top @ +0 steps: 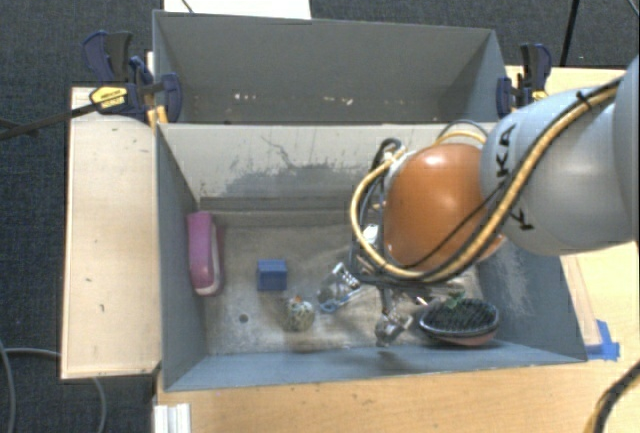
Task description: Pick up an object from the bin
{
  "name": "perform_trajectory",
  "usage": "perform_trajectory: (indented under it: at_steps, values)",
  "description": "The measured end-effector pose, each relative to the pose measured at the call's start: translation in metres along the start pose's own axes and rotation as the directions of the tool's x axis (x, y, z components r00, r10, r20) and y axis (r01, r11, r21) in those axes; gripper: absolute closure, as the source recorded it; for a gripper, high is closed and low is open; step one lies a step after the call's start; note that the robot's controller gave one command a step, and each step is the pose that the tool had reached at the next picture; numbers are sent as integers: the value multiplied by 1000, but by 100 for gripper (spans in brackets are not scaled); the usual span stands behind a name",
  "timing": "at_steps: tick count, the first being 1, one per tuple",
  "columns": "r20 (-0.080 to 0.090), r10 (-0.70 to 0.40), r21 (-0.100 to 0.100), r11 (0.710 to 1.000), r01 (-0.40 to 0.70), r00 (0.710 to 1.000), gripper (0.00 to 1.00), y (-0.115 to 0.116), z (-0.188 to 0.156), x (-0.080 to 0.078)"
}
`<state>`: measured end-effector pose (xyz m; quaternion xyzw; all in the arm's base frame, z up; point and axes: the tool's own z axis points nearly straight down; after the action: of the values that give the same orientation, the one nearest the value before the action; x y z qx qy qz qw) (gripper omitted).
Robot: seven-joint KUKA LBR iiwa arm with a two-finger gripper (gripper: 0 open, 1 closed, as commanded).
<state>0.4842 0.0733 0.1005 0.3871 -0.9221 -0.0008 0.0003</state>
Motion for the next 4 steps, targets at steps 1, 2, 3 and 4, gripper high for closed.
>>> perform_trajectory:
  at_steps: [1,2,3,4]
  values:
    - [6,122,2,993,-122,993,0,-14,0,-34]
    - [7,107,2,994,-107,994,0,-31,29,-7]
    - [7,-90,6,996,90,996,0,-17,28,12]
    - [8,-91,7,996,91,996,100,-17,27,12]
